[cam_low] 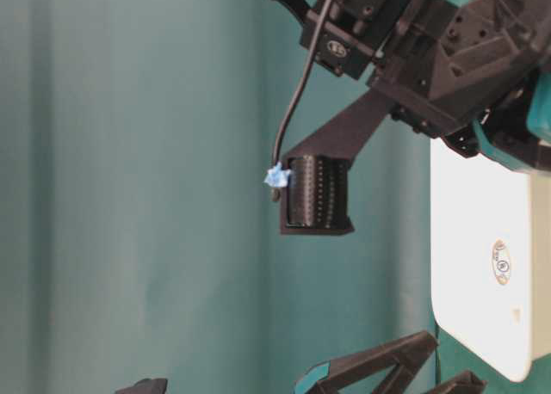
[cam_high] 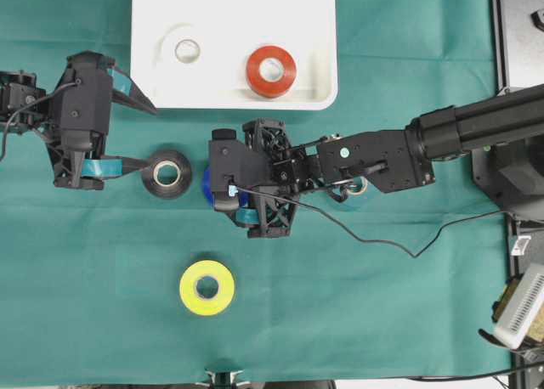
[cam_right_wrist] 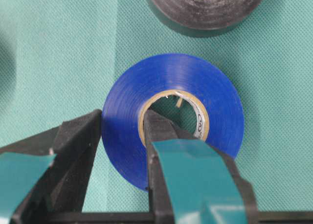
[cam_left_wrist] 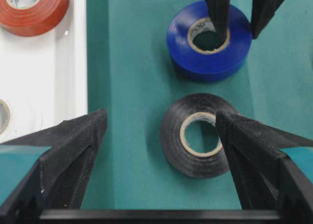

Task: Put the tape alternately from left to right into the white case.
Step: 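Insert a right finger into the blue roll's hole and grip, then lift the blue roll and place it in the tray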

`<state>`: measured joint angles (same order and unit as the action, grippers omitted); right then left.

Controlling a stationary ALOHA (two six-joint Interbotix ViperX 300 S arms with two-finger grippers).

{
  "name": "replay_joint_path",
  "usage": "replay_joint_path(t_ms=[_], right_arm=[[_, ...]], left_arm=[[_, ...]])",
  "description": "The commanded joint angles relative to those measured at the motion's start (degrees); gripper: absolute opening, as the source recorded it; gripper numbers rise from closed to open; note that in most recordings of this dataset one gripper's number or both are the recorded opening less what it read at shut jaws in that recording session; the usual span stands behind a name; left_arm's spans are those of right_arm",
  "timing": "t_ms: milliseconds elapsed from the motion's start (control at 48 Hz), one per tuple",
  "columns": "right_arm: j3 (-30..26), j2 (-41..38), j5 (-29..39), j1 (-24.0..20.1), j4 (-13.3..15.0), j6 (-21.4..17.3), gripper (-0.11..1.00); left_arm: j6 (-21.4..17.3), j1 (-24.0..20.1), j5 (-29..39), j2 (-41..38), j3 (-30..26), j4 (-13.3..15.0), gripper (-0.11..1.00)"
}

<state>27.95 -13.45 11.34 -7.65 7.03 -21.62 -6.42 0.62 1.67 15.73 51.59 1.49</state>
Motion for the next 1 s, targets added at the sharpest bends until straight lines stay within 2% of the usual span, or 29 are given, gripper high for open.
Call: replay_joint_path(t_ms=[0,334,688,980], right_arm=[[-1.2,2.6,0.0,-0.1,0.4,0.0,-0.09],[-0.8,7.2,0.4,-0.2,0.7,0.2,-0.09],[-0.3,12.0,3.4,0.4,4.6,0.0,-0.09],[0.0,12.4,3.5,3.4,6.9,-0.2,-0.09]], left_arm=[[0.1,0.2,-0.4,0.9,-0.4,-0.1,0.74],[0.1,0.2,-0.3,1.0,-0.4,-0.1,0.74],[0.2,0.2,-0.4,1.0,-0.4,-0.1,0.74],[0.2,0.2,-0.4,1.0,-0.4,0.0,0.74]])
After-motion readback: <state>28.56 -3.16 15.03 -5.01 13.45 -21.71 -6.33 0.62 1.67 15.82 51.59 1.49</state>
